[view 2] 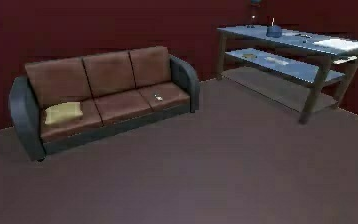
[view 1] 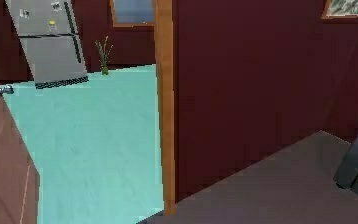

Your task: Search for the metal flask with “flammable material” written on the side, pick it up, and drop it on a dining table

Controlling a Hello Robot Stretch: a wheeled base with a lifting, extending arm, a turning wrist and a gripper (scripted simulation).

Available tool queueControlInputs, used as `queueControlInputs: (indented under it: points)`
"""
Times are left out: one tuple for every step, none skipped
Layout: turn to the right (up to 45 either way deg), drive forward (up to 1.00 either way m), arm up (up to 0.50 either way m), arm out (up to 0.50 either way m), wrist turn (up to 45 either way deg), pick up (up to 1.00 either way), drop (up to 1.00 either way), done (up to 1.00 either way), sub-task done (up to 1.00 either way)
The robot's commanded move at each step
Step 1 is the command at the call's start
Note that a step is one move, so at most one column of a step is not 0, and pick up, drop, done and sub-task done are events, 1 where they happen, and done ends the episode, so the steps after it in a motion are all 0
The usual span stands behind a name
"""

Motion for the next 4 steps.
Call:
queueControlInputs:
  points:
    - [-21.0,0.0,0.0,0.0,0.0,0.0,0.0,0.0,0.0]
    - [0.0,1.0,0.0,0.0,0.0,0.0,0.0,0.0,0.0]
    - [-12.0,0.0,0.0,0.0,0.0,0.0,0.0,0.0,0.0]
    - [0.0,0.2,0.0,0.0,0.0,0.0,0.0,0.0,0.0]
